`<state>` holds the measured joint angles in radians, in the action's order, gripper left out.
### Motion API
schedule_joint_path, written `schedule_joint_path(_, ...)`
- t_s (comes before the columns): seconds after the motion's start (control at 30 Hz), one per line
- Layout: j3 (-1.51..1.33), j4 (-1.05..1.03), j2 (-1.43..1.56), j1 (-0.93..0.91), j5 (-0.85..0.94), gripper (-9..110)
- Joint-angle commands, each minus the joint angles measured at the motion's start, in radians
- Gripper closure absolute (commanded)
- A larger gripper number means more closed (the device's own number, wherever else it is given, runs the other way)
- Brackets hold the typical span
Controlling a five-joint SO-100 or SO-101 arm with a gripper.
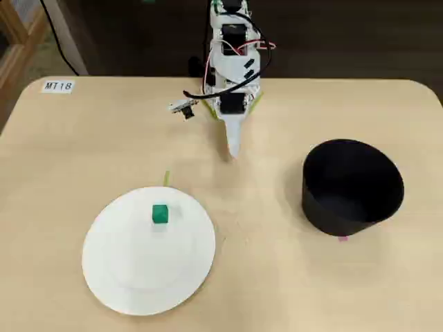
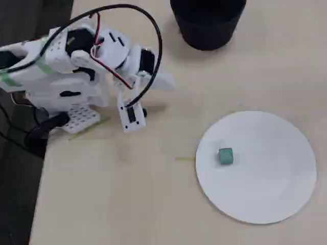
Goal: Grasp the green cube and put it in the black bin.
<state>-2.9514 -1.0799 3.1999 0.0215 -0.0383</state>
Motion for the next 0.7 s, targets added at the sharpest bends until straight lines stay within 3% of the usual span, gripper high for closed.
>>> schedule_joint_path(0.0, 0.089, 0.009, 0.006, 0.032, -0.054, 102)
schedule_joint_path(0.33, 0.123, -0.048, 0.006, 0.029, -0.035, 102)
schedule_joint_path(0.47, 0.411, -0.115, -0.092, 0.005, -0.046, 102)
schedule_joint_path(0.67, 1.003, -0.272, -0.701, -0.026, 0.081, 102)
